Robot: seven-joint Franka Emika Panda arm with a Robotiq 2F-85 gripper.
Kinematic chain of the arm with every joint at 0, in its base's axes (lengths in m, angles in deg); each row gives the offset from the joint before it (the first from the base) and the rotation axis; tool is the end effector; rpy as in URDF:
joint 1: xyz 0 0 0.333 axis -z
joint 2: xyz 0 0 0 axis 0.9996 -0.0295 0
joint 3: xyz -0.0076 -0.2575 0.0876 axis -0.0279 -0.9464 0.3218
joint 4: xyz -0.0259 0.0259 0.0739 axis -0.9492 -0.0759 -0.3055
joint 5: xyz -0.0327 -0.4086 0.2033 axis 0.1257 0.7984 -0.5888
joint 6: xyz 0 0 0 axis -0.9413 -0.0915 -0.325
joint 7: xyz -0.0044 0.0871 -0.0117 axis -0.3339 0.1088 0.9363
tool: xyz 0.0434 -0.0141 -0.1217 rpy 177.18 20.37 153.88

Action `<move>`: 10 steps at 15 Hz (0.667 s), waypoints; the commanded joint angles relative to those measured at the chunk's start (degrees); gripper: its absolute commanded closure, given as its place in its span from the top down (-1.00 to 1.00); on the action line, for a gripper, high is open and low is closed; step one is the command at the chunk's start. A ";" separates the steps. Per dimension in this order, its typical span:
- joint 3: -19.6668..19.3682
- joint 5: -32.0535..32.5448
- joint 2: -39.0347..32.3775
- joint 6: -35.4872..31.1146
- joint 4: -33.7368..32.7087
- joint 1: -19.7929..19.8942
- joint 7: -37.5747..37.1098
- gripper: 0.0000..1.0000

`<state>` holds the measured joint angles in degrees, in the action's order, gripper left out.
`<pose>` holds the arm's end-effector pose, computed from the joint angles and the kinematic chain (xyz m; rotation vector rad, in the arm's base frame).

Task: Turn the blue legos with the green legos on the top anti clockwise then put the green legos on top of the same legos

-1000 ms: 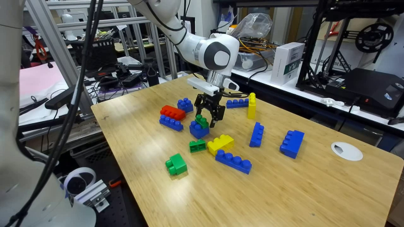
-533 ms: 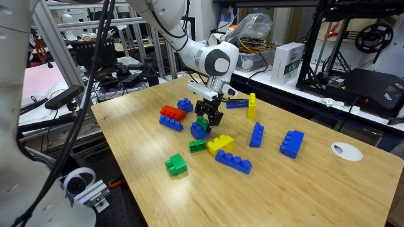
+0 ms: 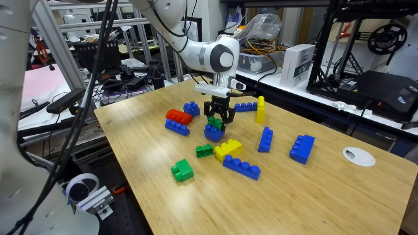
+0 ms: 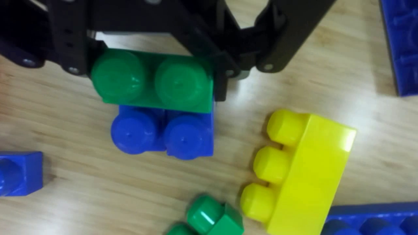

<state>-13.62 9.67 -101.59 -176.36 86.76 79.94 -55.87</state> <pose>0.6096 0.1384 0.1124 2.9519 0.5869 -0.4815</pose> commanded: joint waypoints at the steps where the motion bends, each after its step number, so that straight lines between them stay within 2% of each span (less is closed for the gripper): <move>1: 1.55 2.29 1.12 -3.22 0.09 0.75 8.68 -0.09; 5: 4.59 0.48 2.82 -3.89 0.59 1.91 20.57 -0.09; 10: 5.95 4.54 3.97 -3.55 2.46 1.50 32.93 -0.09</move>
<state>-8.68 11.37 -99.01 -178.96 86.67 80.34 -29.40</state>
